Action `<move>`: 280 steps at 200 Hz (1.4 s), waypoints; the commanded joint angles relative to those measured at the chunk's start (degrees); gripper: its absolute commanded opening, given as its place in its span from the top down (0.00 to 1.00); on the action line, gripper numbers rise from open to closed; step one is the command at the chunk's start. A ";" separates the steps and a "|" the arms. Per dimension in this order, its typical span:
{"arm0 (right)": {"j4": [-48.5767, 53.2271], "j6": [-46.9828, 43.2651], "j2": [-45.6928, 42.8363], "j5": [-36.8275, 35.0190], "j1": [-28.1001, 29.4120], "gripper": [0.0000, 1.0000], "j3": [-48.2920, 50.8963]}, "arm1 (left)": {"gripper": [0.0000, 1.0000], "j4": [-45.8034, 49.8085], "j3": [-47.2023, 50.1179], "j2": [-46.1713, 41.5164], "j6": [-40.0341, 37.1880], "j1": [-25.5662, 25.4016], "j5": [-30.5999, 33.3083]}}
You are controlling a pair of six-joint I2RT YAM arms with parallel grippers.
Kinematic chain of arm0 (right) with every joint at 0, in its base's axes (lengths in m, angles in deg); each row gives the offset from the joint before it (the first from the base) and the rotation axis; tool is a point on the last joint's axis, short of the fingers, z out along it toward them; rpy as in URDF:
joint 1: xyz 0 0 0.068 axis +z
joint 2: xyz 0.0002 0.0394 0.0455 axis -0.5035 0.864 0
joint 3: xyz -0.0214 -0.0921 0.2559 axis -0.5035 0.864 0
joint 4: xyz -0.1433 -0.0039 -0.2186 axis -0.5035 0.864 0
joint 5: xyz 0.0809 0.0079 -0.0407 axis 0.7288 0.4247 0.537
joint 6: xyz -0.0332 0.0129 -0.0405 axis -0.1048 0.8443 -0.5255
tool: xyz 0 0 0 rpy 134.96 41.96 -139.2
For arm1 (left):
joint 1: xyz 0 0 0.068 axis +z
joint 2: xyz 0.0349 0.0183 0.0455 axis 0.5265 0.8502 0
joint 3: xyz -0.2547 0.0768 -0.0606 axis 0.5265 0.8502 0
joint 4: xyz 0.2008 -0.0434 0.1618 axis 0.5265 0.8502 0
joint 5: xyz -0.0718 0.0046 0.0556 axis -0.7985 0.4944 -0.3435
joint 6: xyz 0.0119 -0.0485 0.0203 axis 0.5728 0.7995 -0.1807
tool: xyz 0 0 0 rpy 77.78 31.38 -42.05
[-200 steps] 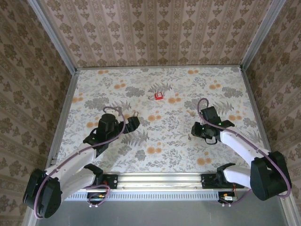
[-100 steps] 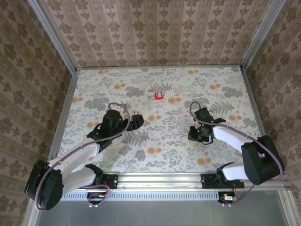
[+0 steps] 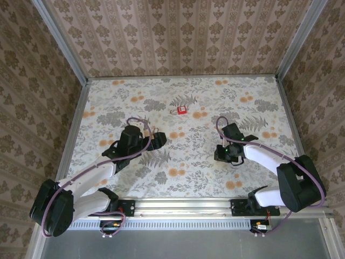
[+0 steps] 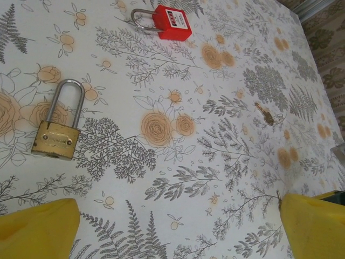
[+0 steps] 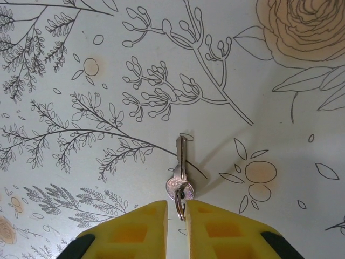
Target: Unlock with the key
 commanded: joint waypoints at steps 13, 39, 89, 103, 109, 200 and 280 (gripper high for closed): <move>1.64 -0.87 0.46 -0.23 0.68 0.82 -1.59 | 0.05 0.66 -1.86 -0.29 -0.10 -0.48 -0.68; 2.23 -1.14 0.53 -1.61 0.99 0.83 -1.83 | 0.05 0.99 -1.95 -0.54 -0.19 -0.59 -0.64; 3.34 -1.71 1.14 -3.43 1.43 0.82 -2.62 | 0.05 1.93 -1.95 -1.48 -0.49 -0.68 -0.44; 3.33 -1.74 1.36 -3.46 1.53 0.83 -2.64 | 0.05 1.90 -1.71 -1.83 -0.47 -0.68 -0.16; 3.32 -1.75 1.49 -3.53 1.57 0.83 -2.64 | 0.05 1.93 -1.68 -1.94 -0.49 -0.68 -0.01; 4.16 -1.81 -0.18 -6.09 2.00 0.78 -2.53 | 0.05 2.05 -1.59 -2.04 -0.66 -0.68 0.03; 1.31 -1.48 2.33 -2.65 2.49 0.81 -2.12 | 0.05 1.96 -1.51 -1.77 -0.58 -0.68 -0.15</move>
